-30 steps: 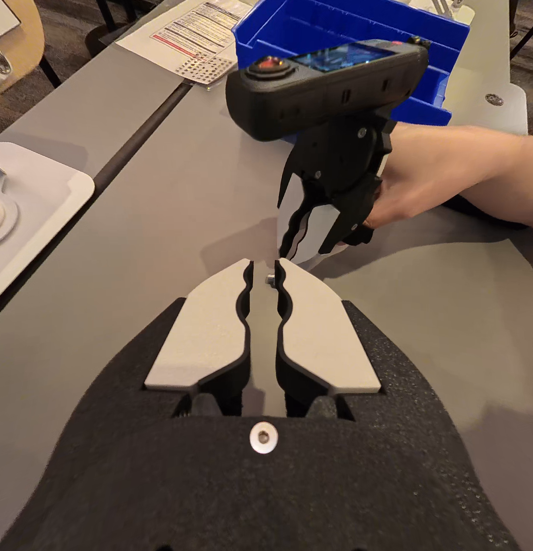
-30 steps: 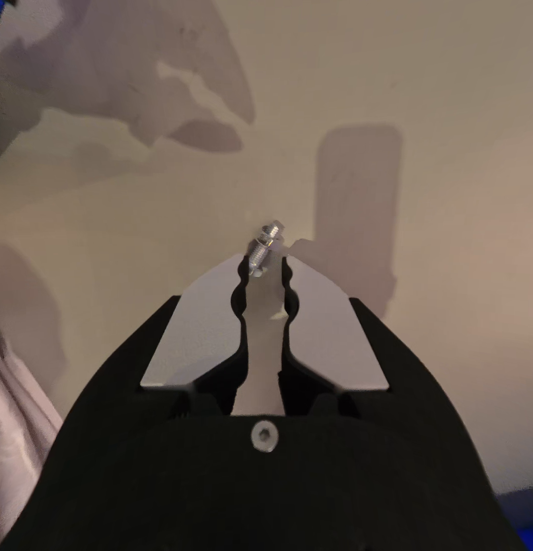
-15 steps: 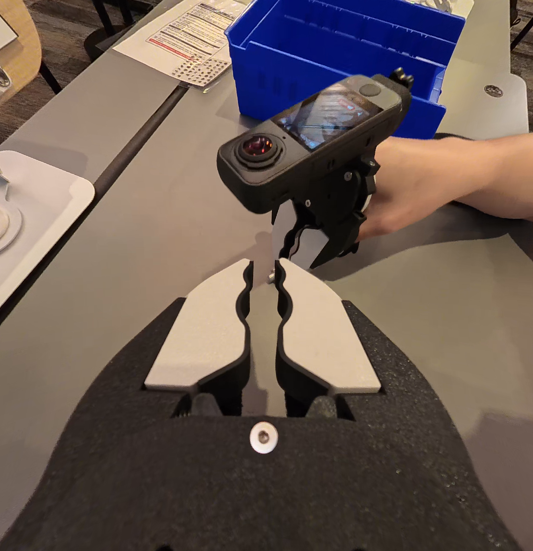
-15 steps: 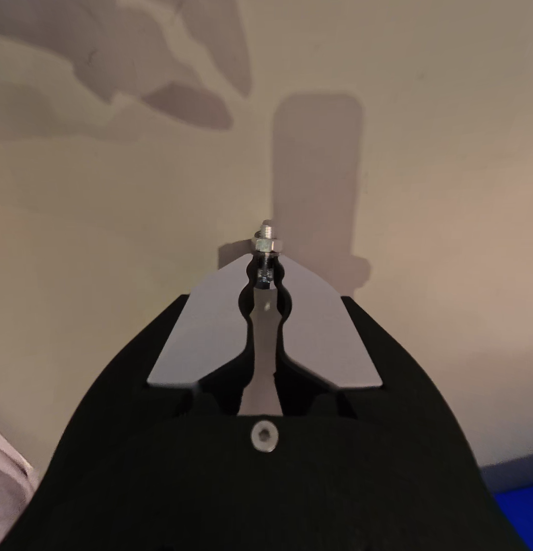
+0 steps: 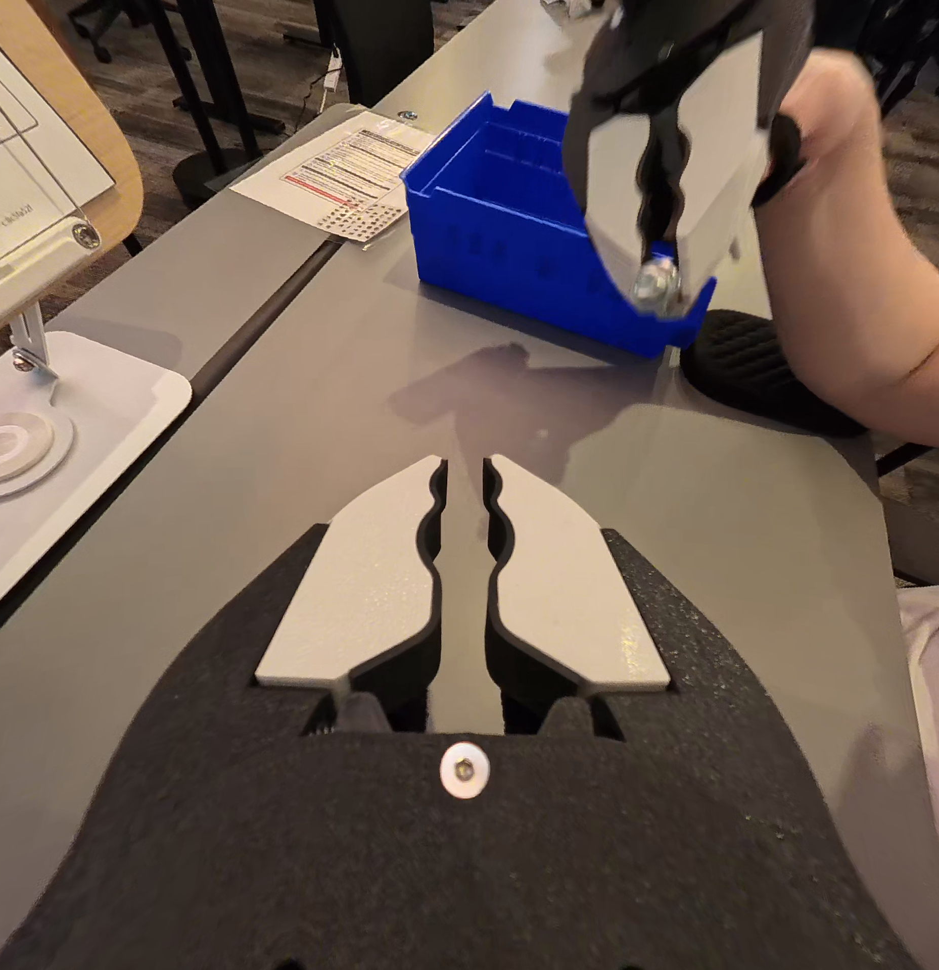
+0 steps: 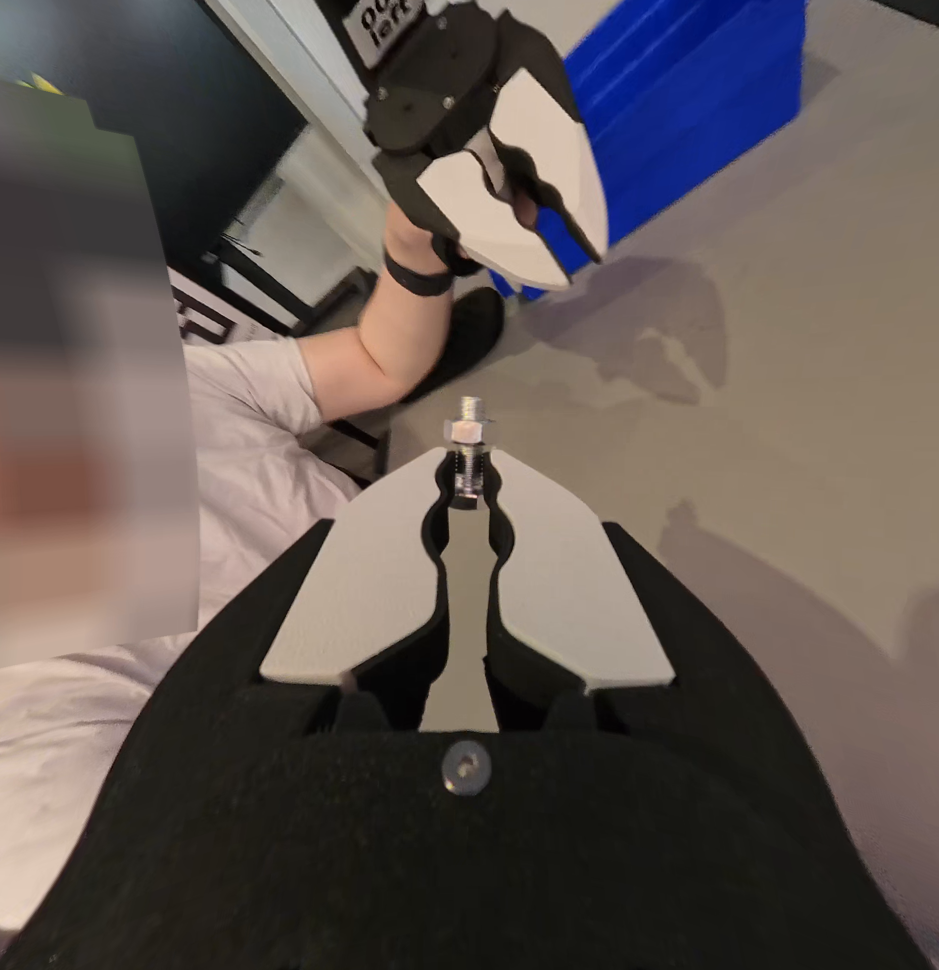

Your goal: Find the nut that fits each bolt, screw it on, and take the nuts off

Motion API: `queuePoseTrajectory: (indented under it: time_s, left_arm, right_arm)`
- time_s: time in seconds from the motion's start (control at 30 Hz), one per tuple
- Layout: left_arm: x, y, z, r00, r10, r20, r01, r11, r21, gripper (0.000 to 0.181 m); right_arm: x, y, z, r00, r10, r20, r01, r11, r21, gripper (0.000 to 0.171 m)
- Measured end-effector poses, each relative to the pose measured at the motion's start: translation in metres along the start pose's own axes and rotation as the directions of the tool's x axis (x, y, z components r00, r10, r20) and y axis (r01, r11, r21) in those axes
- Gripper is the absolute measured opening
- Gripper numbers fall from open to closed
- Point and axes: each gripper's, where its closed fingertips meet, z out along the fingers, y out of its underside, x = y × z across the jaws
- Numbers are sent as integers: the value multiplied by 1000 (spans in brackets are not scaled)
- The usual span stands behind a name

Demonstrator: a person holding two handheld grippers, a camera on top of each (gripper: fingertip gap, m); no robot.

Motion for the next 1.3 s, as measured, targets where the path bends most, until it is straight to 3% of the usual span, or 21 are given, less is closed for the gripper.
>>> queuePoseTrajectory:
  time_s: [0.07, 0.17, 0.3, 0.37, 0.47, 0.63, 1.07, 1.17, 1.3]
  left_arm:
    - [3, -1, -1, 1000, 17, 2, -17, 1000, -3, 12]
    - [9, -6, -3, 999, 31, -10, -31, 999, 10, 12]
    - [14, -4, 0, 999, 48, -18, -48, 999, -13, 11]
    - [16, -3, 3, 999, 48, -24, -49, 999, -20, 12]
    - [18, 2, 7, 998, 52, -27, -53, 998, -45, 11]
    - [19, 9, 14, 999, 36, -26, -38, 996, -78, 11]
    - [15, 12, 14, 999, 25, -22, -26, 996, -88, 11]
    - [8, 2, -4, 998, 36, 48, -31, 995, -90, 11]
    - [1, -34, -66, 981, 77, 179, -88, 995, 54, 10]
  right_arm:
    - [9, 3, -44, 968, -51, -247, 50, 999, -12, 9]
    - [29, 25, -140, 789, -49, -613, 80, 997, 23, 9]
    - [71, 115, -239, 529, 217, -820, -251, 964, 93, 9]
    - [94, 150, -267, 415, 302, -858, -378, 915, 139, 10]
    - [122, 164, -270, 401, 346, -848, -421, 892, 165, 10]
    - [159, 189, -258, 341, 313, -887, -557, 827, 77, 10]
    - [186, 214, -236, 375, 295, -879, -637, 771, -14, 10]
    - [174, 195, -238, 404, 319, -857, -583, 812, 28, 21]
    - [134, 127, -261, 361, 199, -911, -313, 946, 82, 22]
